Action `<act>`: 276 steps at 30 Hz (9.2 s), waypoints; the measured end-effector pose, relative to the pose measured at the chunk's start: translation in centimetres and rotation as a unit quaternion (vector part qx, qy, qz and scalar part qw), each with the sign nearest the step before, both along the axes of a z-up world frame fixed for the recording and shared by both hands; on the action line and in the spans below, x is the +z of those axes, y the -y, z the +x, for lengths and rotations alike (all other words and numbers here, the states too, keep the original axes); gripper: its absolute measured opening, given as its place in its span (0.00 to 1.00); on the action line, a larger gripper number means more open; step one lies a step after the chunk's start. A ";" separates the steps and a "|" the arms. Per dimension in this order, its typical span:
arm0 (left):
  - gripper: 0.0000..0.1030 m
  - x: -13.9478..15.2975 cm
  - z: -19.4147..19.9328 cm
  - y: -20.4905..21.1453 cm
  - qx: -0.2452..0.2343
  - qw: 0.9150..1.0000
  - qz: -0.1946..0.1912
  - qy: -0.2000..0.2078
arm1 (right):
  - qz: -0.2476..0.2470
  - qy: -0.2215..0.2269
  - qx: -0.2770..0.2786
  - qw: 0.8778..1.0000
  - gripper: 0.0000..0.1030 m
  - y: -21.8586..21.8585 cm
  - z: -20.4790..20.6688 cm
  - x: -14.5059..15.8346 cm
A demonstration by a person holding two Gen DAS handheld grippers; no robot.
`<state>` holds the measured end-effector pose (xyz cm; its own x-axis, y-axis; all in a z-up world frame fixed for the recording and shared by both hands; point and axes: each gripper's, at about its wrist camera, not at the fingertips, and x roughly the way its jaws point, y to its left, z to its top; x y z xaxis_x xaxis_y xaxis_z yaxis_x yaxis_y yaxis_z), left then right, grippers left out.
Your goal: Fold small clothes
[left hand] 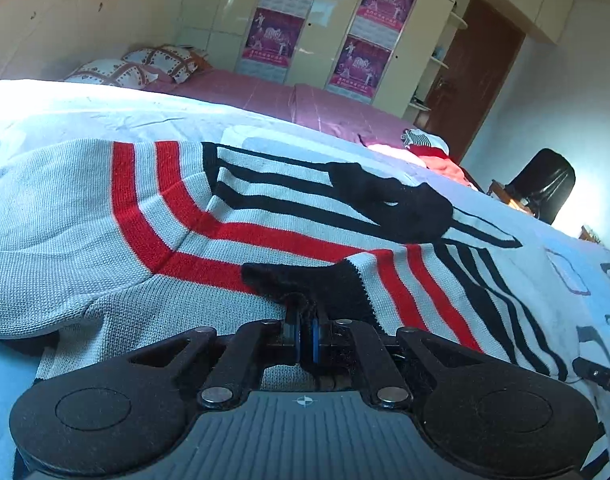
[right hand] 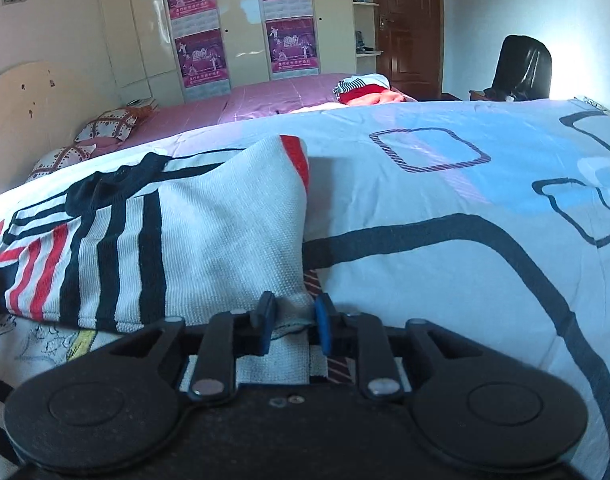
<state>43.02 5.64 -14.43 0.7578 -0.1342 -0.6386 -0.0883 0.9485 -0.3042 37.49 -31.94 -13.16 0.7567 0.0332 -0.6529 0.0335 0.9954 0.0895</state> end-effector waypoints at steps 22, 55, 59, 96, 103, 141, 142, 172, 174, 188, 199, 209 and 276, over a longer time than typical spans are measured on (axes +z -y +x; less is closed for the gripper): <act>0.52 1.2 2.2 4.5 -0.044 0.993 0.112 0.014 | -0.004 0.044 0.059 0.997 0.20 0.6 9.5 2.5; 0.05 -1.6 -14.6 -35.8 0.380 0.916 -0.127 0.030 | 0.014 0.044 0.052 0.998 0.28 -10.6 -5.5 5.6; 0.05 2.5 -12.8 -31.6 0.310 0.943 -0.075 0.093 | 0.016 0.049 0.038 0.998 0.28 -9.9 -5.9 6.0; 0.52 -0.6 -4.1 -6.0 0.065 0.979 0.191 0.021 | 0.203 -0.010 0.091 0.975 0.06 -15.1 4.4 3.9; 0.18 -1.0 -3.7 -6.1 0.055 0.985 0.164 0.023 | 0.090 0.051 0.062 0.993 0.06 -8.2 2.1 5.3; 0.37 3.1 8.3 -8.0 -0.023 0.989 0.124 0.072 | 0.063 0.036 0.121 0.990 0.18 -9.7 5.5 2.9; 0.37 2.6 9.1 -8.3 -0.030 0.990 0.117 0.066 | 0.059 0.031 0.119 0.991 0.18 -9.5 5.6 2.6; 0.13 -1.8 12.1 -12.5 -0.007 0.999 0.049 0.022 | 0.080 0.010 0.052 0.995 0.28 -5.8 5.6 1.1; 0.15 -1.9 12.1 -12.2 -0.009 0.998 0.060 0.024 | 0.085 0.001 0.066 0.994 0.22 -6.1 6.0 0.7; 0.08 -2.7 12.3 -12.8 0.002 0.998 0.052 0.039 | 0.020 0.024 0.062 0.998 0.06 -6.9 5.3 0.2; 0.53 2.3 6.5 -8.2 -0.004 0.988 0.104 0.112 | 0.058 0.064 0.081 0.993 0.20 -7.4 4.5 3.0; 0.53 -1.3 5.5 -3.7 -0.077 0.985 0.142 0.057 | -0.033 0.003 0.126 0.991 0.08 -12.9 5.3 1.0; 0.76 0.3 -2.8 -1.2 0.024 0.970 0.240 0.022 | 0.061 0.033 0.133 0.989 0.24 -2.8 -3.0 2.5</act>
